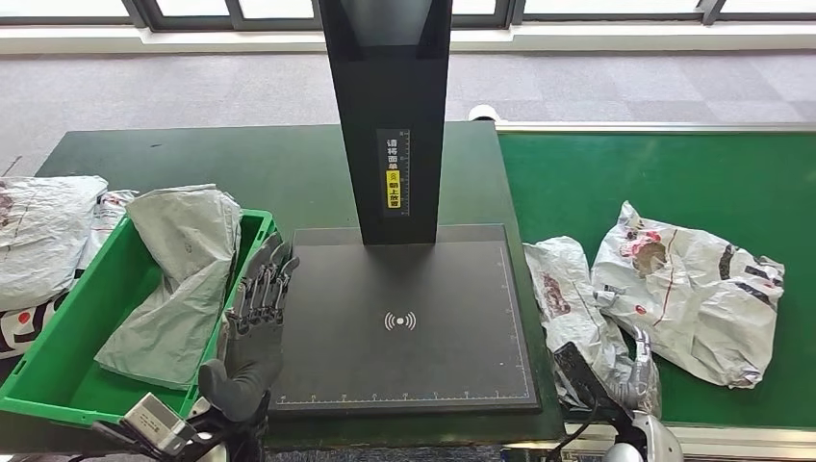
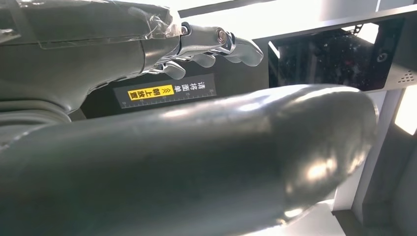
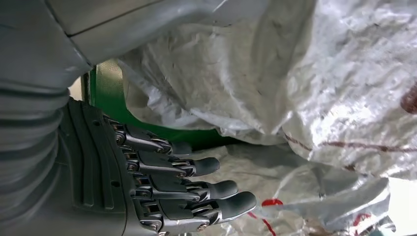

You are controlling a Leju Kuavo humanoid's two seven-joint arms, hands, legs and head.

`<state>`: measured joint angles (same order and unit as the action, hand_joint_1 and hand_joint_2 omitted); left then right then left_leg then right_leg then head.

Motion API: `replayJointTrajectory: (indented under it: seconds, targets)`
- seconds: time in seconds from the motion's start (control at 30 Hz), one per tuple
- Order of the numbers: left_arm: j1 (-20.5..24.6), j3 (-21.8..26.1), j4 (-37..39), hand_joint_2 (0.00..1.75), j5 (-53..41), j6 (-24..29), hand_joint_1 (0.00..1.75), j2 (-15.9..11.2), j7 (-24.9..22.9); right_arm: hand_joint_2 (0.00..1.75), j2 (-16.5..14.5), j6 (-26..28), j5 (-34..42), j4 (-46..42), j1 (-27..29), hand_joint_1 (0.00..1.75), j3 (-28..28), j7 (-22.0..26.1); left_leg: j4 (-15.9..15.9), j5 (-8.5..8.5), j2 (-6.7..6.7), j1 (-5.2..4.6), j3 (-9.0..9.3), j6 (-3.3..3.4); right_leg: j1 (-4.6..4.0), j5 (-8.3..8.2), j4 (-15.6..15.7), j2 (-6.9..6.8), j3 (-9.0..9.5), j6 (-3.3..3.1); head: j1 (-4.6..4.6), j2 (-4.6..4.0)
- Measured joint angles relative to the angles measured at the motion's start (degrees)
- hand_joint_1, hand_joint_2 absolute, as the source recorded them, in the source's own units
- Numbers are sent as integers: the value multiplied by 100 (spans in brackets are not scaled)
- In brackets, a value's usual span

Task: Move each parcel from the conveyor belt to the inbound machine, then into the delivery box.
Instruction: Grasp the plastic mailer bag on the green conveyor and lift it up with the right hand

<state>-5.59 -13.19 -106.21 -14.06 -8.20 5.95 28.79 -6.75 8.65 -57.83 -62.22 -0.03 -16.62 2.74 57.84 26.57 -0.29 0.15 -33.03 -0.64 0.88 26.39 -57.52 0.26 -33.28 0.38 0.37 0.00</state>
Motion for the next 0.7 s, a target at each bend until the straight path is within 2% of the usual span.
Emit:
replayJointTrajectory:
  seconds: [0.33, 0.47, 0.7]
  targets:
    - [214, -56, 137, 0, 3, -42, 0, -7, -107, 175, 93, -528, -117, 767, -193, 0, -8, -177, 0, 0, 3, 1, 5, -1, -2, 0, 0, 4, 3, 0, -1, 0]
    - [202, -56, 151, 0, 4, -70, 0, -11, -109, 175, 115, -726, -111, 1006, -305, 175, -6, -110, 0, 12, 26, 7, 20, -1, -7, 0, 10, 27, 22, 0, -2, 0]
    - [50, -56, 150, 0, 9, -41, 0, -39, -25, 175, 175, -778, 210, 1090, -371, 175, -3, 112, 3, 46, 49, 14, 44, 20, -11, 39, 41, 49, 97, 12, 1, 0]
